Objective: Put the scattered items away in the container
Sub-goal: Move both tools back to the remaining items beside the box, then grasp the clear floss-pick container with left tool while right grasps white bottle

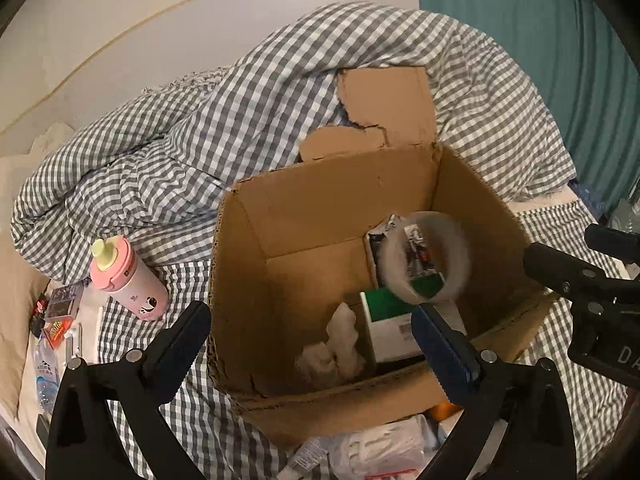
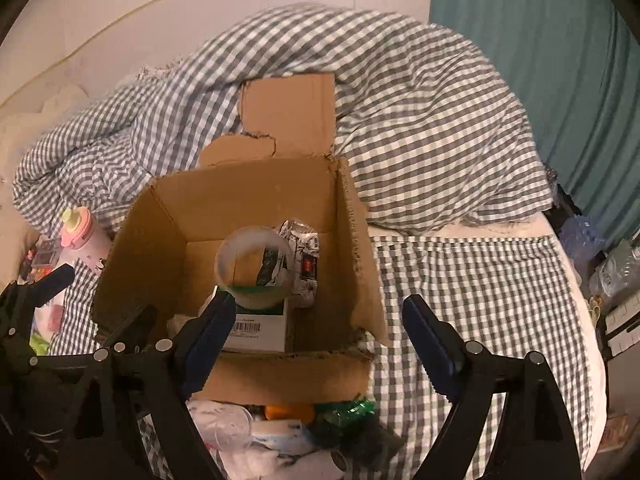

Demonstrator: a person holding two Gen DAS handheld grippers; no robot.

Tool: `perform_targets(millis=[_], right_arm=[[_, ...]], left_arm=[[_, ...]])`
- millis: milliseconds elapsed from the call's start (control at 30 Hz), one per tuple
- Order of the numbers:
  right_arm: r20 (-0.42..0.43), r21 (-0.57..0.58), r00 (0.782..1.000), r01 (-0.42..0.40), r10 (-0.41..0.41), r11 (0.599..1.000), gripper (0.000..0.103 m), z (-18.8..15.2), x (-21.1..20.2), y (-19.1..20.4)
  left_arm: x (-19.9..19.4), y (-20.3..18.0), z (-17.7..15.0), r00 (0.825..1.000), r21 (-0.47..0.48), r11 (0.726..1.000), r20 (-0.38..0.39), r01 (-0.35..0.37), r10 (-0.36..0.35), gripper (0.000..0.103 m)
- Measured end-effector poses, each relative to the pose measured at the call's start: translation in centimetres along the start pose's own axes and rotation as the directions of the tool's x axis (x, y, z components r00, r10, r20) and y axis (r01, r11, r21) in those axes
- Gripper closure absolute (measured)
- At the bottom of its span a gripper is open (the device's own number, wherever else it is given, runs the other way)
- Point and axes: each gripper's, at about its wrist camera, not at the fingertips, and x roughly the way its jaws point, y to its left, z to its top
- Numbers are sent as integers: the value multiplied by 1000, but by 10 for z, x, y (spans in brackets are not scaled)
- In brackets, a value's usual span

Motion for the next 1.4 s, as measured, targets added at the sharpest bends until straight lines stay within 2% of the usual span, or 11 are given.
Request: perform_targets(millis=[200,367,700,967,1167,1200,1233,1400], right_arm=[[25,16,999,-23,23,1000,18,-22,-43,-10],[32,18,999,-25,25,1000,18,-48,-75,-15],[-3,23,999,-37,38,999,18,-110,-99,-18],[-103,39,993,-51,54,998,18,-157,-72,-19],[-198,108,975,-76,96,991,18,-175,-30,-24],[-213,116,972,-72,96,991,18,-177,-23,-24],[-202,187,978,-16,54,982,18,-180,-15,-24],[-261,202,964,9,45,979,18,-189,15,-25]], left_arm=[[-38,-4,-9,1000,1,1000,24,6,-6,0],[-74,0,-30,999,-25,1000,51,12,-10,0],[-93,2,-101,1000,-59,998,-11,18,-19,0],[-80,12,-147,997,-110,993,-52,52,-58,0],[-49,14,-163,990,-160,984,-106,78,-95,0],[-44,14,-164,988,-174,981,-116,83,-104,0],[-36,12,-164,985,-190,977,-127,93,-118,0],[-15,-6,-157,978,-189,975,-152,114,-143,0]])
